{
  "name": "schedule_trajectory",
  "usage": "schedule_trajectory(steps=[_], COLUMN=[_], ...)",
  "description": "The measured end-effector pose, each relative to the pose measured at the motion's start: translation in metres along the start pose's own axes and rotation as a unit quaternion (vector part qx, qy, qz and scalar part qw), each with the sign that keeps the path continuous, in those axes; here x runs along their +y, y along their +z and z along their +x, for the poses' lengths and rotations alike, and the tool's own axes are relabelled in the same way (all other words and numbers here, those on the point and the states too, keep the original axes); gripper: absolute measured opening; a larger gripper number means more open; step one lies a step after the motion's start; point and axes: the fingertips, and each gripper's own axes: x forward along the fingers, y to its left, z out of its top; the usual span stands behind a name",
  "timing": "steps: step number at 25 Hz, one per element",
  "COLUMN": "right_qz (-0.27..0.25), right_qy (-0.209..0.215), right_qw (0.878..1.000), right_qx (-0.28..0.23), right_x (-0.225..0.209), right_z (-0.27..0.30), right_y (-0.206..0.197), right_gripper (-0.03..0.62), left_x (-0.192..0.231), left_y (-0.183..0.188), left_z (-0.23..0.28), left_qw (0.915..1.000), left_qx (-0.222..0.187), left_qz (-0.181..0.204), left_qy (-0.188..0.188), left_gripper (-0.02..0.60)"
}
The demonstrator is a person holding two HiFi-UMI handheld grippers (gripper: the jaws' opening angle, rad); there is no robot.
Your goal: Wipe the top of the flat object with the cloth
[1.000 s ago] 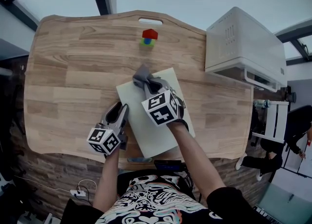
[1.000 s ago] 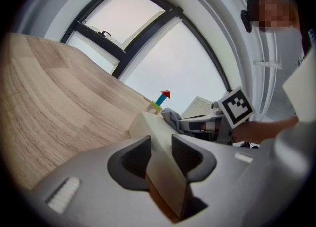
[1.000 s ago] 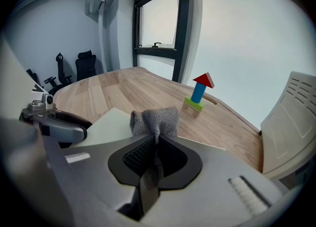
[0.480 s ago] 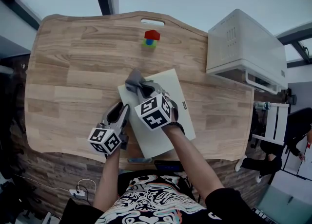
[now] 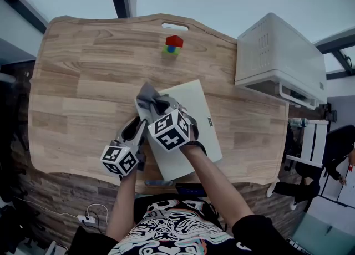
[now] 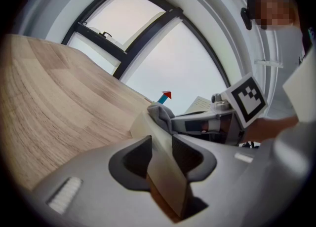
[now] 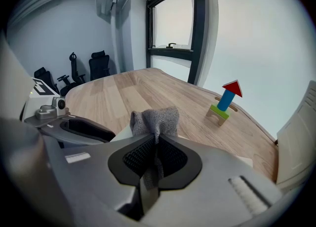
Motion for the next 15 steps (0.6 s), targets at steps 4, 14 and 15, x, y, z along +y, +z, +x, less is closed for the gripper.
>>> schedule_trajectory(steps=[4, 14, 15], right_qz=[-0.003, -0.006, -0.007], right_qy=[0.004, 0.012, 0.012], right_qw=[1.000, 1.000, 1.000], right_qx=[0.000, 0.000, 0.000], right_x=[0.005, 0.013, 0.014], right_z=[0.001, 0.000, 0.000], right_y=[0.001, 0.000, 0.000], right_gripper=[0.018, 0.018, 0.018], left_x=[0.000, 0.001, 0.001], left_y=[0.000, 0.000, 0.000], left_z=[0.000, 0.000, 0.000], left_qw=[1.0000, 1.0000, 1.0000], left_qx=[0.000, 0.000, 0.000], left_qz=[0.001, -0.004, -0.006], left_qy=[0.001, 0.001, 0.000], left_gripper=[0.184, 0.183, 0.183])
